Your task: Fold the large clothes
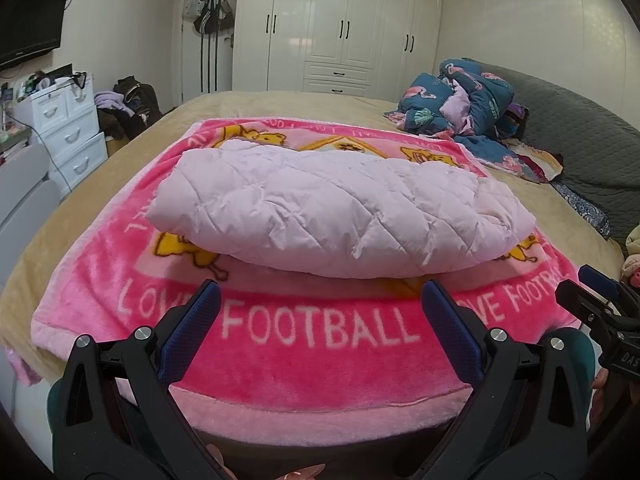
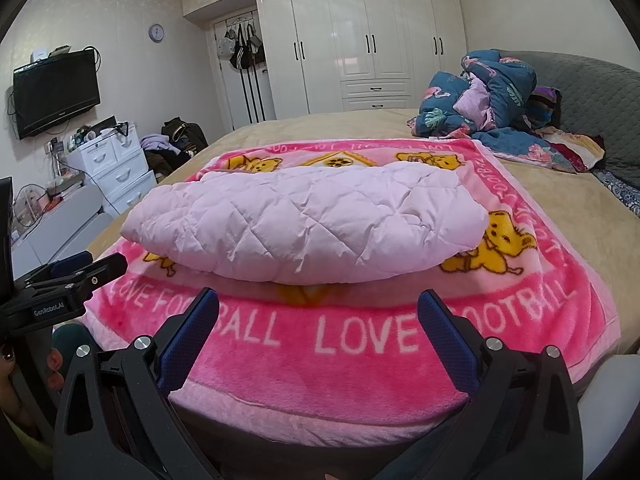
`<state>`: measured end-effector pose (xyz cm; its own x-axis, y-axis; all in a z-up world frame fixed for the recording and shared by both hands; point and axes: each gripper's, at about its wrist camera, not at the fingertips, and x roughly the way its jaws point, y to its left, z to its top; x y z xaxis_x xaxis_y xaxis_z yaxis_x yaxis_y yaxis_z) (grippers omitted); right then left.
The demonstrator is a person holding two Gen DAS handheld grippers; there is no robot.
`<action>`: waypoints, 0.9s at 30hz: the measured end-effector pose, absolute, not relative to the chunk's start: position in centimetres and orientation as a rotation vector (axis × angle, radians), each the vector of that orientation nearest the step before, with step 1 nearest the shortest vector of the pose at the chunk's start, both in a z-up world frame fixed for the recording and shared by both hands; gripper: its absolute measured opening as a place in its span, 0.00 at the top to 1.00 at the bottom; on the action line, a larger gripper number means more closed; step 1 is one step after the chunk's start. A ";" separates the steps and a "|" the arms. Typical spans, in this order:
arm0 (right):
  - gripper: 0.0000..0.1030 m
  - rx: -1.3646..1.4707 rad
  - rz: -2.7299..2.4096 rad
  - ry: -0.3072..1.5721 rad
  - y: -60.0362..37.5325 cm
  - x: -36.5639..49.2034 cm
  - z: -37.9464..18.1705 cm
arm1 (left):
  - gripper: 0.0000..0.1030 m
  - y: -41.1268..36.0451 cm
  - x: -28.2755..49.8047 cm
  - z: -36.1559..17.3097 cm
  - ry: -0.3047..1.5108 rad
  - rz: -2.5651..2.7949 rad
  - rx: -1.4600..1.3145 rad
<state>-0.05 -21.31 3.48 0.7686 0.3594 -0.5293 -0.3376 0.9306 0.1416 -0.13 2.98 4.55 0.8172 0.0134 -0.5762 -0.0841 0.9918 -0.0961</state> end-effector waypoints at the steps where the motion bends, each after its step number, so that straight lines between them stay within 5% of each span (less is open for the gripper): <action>1: 0.04 0.038 0.377 0.582 -21.3 -0.1 3.5 | 0.09 3.0 -0.1 4.5 0.613 0.050 -0.120; 27: 0.04 0.036 0.377 0.581 -21.2 -0.1 3.5 | 0.09 3.0 -0.1 4.6 0.612 0.054 -0.117</action>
<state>-0.08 -21.22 3.49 0.7696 0.3570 -0.5294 -0.3371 0.9313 0.1379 -0.11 3.00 4.56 0.8172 0.0163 -0.5762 -0.0855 0.9920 -0.0931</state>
